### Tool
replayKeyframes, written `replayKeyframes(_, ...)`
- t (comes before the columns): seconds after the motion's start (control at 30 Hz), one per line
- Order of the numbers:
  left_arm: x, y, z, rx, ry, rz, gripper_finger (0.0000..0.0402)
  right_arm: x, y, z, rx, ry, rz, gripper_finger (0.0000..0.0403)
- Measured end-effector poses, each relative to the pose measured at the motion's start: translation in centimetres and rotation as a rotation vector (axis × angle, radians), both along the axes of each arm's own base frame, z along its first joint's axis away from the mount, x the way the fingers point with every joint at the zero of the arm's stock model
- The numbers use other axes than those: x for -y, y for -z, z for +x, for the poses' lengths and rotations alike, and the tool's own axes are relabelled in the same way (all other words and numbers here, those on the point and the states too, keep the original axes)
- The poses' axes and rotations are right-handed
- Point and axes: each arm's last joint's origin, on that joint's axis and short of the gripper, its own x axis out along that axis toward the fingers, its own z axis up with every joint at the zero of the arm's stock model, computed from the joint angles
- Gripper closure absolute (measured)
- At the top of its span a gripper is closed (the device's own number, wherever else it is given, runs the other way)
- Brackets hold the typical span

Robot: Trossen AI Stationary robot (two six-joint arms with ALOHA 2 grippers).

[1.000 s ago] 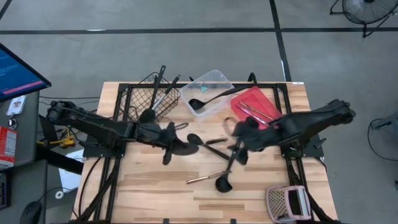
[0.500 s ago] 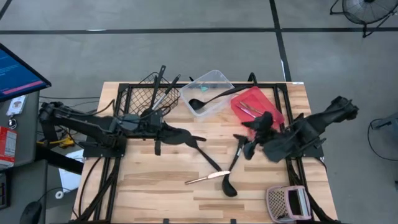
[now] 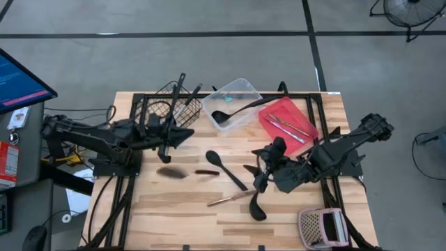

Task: Pick & Place Kitchen Items
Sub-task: Put the spatula into the wire basket

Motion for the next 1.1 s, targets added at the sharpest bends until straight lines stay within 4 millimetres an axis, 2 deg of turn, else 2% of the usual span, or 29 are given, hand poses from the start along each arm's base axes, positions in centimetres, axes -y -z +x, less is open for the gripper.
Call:
replayKeyframes(0.13,0.1,0.4,0.2,-0.029,0.007,0.006,0.0401,0.0,0.5,0.3,-0.041,-0.011,-0.008,0.0117)
replayKeyframes(0.27,0.3,1.1,0.7,-0.088,0.023,0.019,0.0401,-0.1,2.9,2.2,-0.165,-0.061,0.027,0.0117)
replayKeyframes(0.4,0.6,2.8,0.7,-0.266,0.122,0.039,0.04,-0.7,5.1,3.9,-0.257,-0.148,0.068,0.0117)
replayKeyframes(0.57,1.9,5.3,0.9,-0.496,0.263,0.074,0.0375,-1.1,4.3,3.2,-0.237,-0.18,0.091,0.0117)
replayKeyframes(0.7,3.8,7.5,2.2,-0.613,0.365,0.153,0.0326,-0.5,2.7,1.6,-0.207,-0.145,0.116,0.0117)
replayKeyframes(0.83,5.1,10.3,3.8,-0.729,0.424,0.204,0.0259,-0.1,1.7,-0.6,-0.227,-0.116,0.154,0.0117)
replayKeyframes(1.0,6.2,13.1,5.2,-0.835,0.443,0.219,0.0162,-0.4,0.7,-3.0,-0.205,-0.08,0.149,0.0117)
replayKeyframes(1.1,6.3,14.0,5.5,-0.878,0.396,0.178,0.012,-0.7,0.2,-4.4,-0.179,-0.048,0.136,0.0117)
